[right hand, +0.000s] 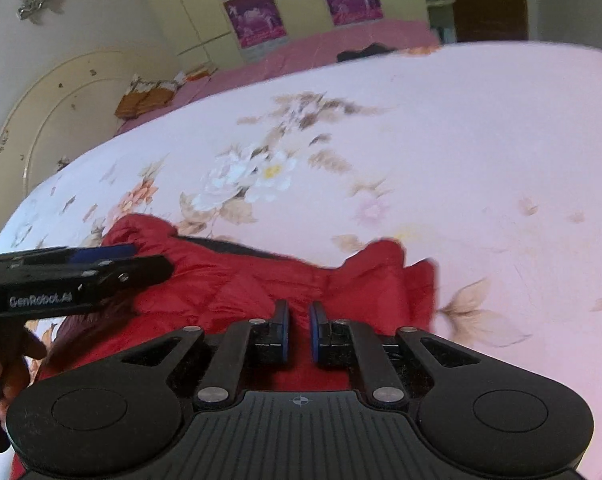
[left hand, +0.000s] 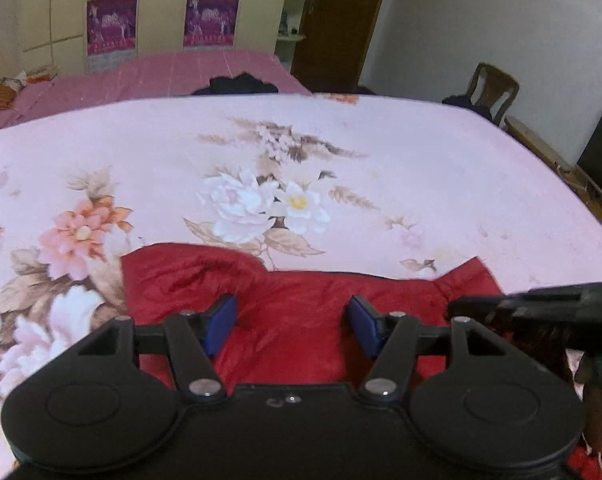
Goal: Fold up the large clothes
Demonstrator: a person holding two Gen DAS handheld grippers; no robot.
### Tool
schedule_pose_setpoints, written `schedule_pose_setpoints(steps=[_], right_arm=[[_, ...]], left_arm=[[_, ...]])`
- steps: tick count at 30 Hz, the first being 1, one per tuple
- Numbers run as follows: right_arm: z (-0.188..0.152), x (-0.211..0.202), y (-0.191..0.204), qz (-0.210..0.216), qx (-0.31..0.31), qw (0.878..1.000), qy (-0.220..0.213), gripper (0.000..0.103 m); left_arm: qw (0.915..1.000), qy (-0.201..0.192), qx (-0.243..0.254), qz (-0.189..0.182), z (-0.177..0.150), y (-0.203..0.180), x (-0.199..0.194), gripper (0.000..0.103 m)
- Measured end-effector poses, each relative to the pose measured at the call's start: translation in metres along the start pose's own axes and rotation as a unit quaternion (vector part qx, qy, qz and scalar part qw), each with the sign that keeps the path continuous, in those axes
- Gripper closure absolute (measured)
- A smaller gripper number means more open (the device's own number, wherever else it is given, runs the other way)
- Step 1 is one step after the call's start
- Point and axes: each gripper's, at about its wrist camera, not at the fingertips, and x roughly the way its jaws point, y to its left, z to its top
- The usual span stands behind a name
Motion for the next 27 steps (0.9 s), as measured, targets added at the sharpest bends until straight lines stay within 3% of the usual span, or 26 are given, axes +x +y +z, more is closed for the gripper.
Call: schedule_pose_setpoints(steps=[5, 6, 8, 11, 12, 14, 17, 19, 22, 23, 24, 27], right_arm=[[-0.020, -0.070, -0.011, 0.029, 0.028, 0.998, -0.040, 0.091], [-0.028, -0.081, -0.009, 0.035, 0.020, 0.998, -0.039, 0.066], [-0.048, -0.105, -0.006, 0.040, 0.010, 0.997, -0.062, 0.037], [-0.065, -0.124, -0.004, 0.070, 0.016, 0.995, -0.064, 0.037], [-0.070, -0.127, -0.006, 0.084, 0.023, 0.994, -0.062, 0.052], [-0.079, -0.126, -0.006, 0.115, 0.028, 0.992, -0.043, 0.069], [-0.100, -0.107, 0.003, 0.089, -0.027, 0.996, -0.004, 0.070], [-0.103, -0.097, -0.008, 0.087, 0.004, 0.996, 0.014, 0.075], [-0.091, -0.119, -0.014, 0.074, 0.031, 0.996, -0.048, 0.074], [-0.085, -0.122, -0.020, 0.071, 0.042, 0.995, -0.062, 0.058], [-0.079, -0.121, -0.029, 0.071, 0.064, 0.993, -0.068, 0.027], [-0.068, -0.097, -0.059, 0.104, 0.141, 0.983, -0.051, 0.023]], left_arm=[[0.9986, -0.043, -0.023, -0.021, -0.038, -0.007, -0.070, 0.035], [0.9983, -0.052, -0.018, -0.019, -0.049, -0.012, -0.083, 0.036], [0.9969, -0.065, -0.035, -0.025, -0.073, -0.017, -0.104, 0.037], [0.9966, -0.064, -0.049, -0.020, -0.098, -0.022, -0.115, 0.040], [0.9968, -0.058, -0.051, -0.019, -0.106, -0.023, -0.115, 0.042], [0.9971, -0.059, -0.048, -0.009, -0.119, -0.024, -0.116, 0.041], [0.9968, -0.050, -0.063, 0.000, -0.129, -0.017, -0.112, 0.033], [0.9962, -0.039, -0.078, 0.001, -0.128, -0.012, -0.111, 0.029], [0.9946, -0.047, -0.092, 0.012, -0.121, -0.004, -0.118, 0.024], [0.9941, -0.049, -0.095, 0.014, -0.119, -0.001, -0.119, 0.020], [0.9935, -0.050, -0.102, 0.008, -0.116, 0.004, -0.119, 0.019], [0.9883, -0.048, -0.142, -0.029, -0.109, 0.021, -0.108, 0.021]])
